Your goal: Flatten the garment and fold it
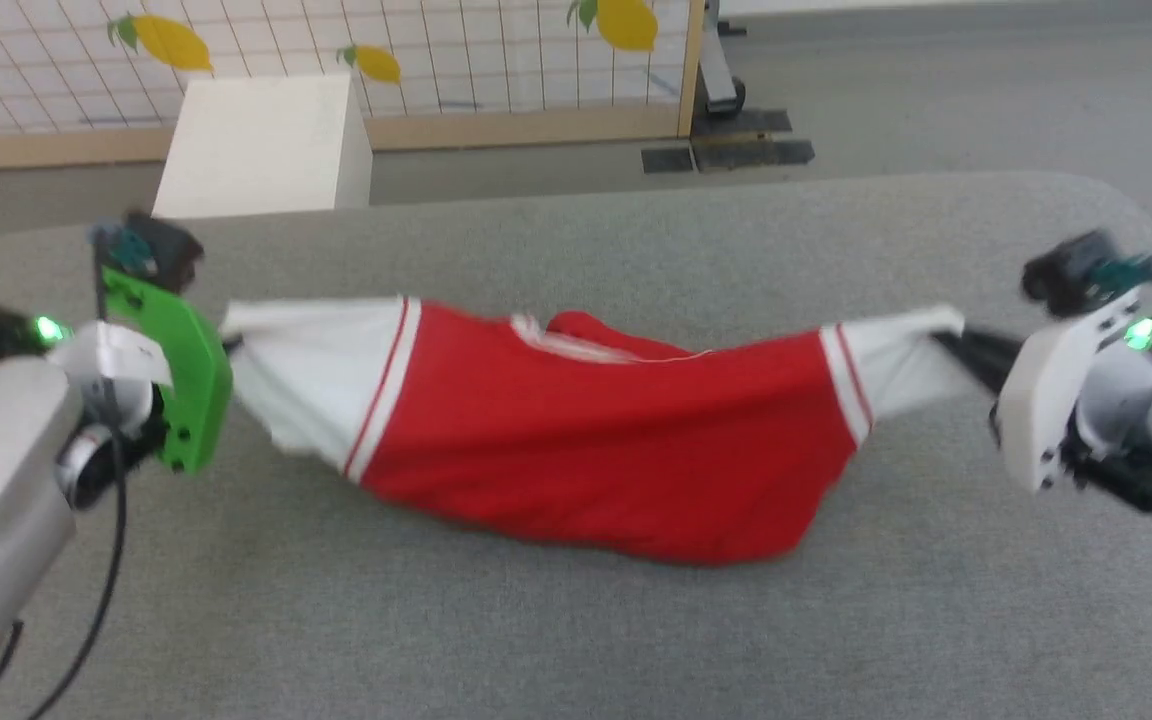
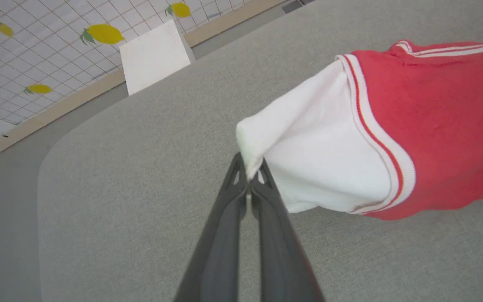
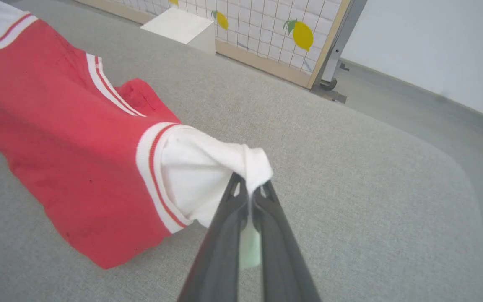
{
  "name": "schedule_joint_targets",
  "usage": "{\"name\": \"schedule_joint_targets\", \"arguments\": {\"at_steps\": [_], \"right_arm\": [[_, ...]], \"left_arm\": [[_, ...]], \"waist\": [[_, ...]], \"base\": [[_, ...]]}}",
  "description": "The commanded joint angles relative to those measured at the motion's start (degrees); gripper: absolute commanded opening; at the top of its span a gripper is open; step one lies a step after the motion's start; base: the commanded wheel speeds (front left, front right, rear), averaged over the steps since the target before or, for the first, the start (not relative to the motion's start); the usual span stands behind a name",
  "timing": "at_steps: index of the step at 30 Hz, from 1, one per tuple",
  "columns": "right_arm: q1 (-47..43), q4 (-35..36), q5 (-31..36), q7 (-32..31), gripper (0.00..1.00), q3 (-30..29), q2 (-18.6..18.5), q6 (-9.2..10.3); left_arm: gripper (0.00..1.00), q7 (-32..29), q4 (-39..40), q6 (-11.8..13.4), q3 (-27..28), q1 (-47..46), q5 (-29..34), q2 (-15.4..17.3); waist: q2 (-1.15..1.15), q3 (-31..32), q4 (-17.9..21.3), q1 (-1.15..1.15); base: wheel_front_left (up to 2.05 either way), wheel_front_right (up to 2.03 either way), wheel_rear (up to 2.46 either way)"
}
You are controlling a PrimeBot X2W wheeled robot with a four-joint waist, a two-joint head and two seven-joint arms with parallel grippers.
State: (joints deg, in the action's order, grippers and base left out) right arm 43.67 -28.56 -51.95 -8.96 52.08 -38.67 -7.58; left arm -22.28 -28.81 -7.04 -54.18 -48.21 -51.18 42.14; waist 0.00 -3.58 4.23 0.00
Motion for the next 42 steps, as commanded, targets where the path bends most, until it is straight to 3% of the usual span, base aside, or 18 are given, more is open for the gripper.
{"name": "schedule_joint_targets", "arguments": {"at_steps": [1, 8, 15, 23, 32, 42], "right_arm": [[1.8, 0.8, 0.9, 1.9, 0.0, -1.3, -0.3, 0.09], [7.0, 1.7, 7.9, 10.0, 0.0, -11.7, 1.5, 0.09], [16.8, -0.9, 18.8, 11.2, 0.0, -20.9, 6.2, 0.09], [33.2, -7.6, 27.0, 11.1, 0.0, -28.0, 12.1, 0.09], [54.5, -13.9, 35.4, 13.9, 0.0, -33.2, 15.7, 0.09], [67.4, -20.3, 42.1, 17.4, 0.0, -35.2, 18.6, 0.09]], "left_arm": [[0.0, 1.9, 0.9, 0.9, 0.7, -1.9, 1.3, 0.6], [0.0, 11.5, 6.6, 4.8, 3.8, -7.6, 7.0, 1.4], [0.0, 17.7, 6.9, 8.3, 6.8, -18.6, 12.5, -1.8], [0.0, 22.5, -1.7, 10.0, 9.6, -35.2, 17.5, -6.5], [0.0, 29.6, -9.1, 11.0, 13.7, -54.3, 21.1, -8.6], [0.0, 34.1, -13.2, 10.7, 15.9, -64.0, 21.2, -10.7]], "waist": [[0.0, 1.1, 0.0, 0.0], [0.0, 1.1, -0.3, 0.0], [0.0, -3.4, -1.4, 0.0], [0.0, -13.3, -1.7, 0.0], [0.0, -25.2, -1.6, 0.0], [0.0, -31.1, -2.6, 0.0]], "base": [[0.0, 0.0, 0.0], [0.0, 0.0, 0.0], [0.0, 0.0, 0.0], [0.0, 0.0, 0.0], [0.0, 0.0, 0.0], [0.0, 0.0, 0.0]]}}
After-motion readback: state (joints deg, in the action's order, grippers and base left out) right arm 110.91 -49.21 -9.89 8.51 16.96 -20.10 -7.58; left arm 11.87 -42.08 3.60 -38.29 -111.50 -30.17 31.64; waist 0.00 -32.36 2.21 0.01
